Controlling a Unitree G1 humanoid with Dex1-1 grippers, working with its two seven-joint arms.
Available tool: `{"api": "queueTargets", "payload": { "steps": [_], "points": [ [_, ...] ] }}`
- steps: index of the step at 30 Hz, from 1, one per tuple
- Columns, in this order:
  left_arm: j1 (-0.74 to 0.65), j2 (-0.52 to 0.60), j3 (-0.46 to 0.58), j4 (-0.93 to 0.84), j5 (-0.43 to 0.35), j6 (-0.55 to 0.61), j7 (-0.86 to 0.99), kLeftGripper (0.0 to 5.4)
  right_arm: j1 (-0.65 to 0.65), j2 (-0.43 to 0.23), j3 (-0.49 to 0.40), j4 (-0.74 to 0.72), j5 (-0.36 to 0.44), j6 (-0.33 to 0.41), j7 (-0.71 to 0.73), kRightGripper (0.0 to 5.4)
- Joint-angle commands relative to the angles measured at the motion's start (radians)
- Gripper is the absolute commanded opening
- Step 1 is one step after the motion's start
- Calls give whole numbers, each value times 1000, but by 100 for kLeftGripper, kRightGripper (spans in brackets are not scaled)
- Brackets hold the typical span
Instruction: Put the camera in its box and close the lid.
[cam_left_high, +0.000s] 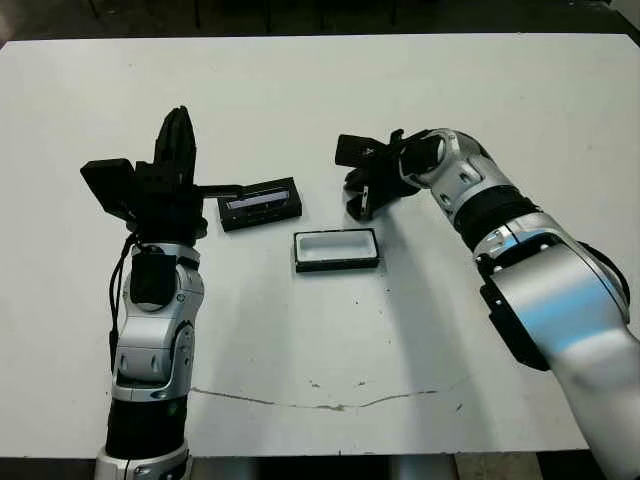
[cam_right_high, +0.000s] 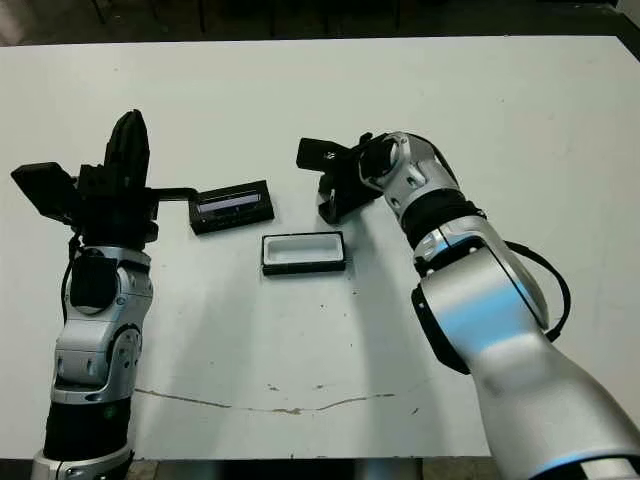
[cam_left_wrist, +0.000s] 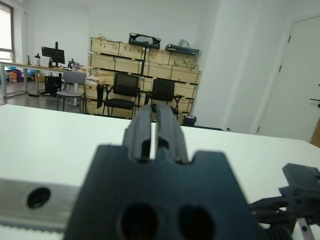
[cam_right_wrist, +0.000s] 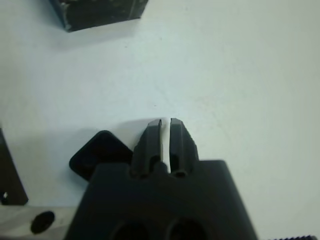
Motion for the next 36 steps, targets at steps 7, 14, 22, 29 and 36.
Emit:
{"api": "queueTargets", "payload": {
  "steps": [7, 14, 22, 29, 36],
  "points": [
    [25, 3, 6, 2, 0, 18, 2, 1, 71, -67, 3, -57, 11, 6, 74, 0],
    [22, 4, 4, 5, 10, 11, 4, 1, 123, -127, -18, -147, 60, -1, 142, 0],
    [24, 2, 9, -6, 6, 20, 6, 1, 180, -196, -27, -251, 102, 11, 218, 0],
    [23, 5, 13, -7, 5, 21, 4, 1, 247, -266, -6, -413, 93, 57, 262, 0],
    [24, 5, 14, -11, 2, 25, 2, 1, 317, -319, -22, -547, 140, 123, 325, 0]
  ]
}}
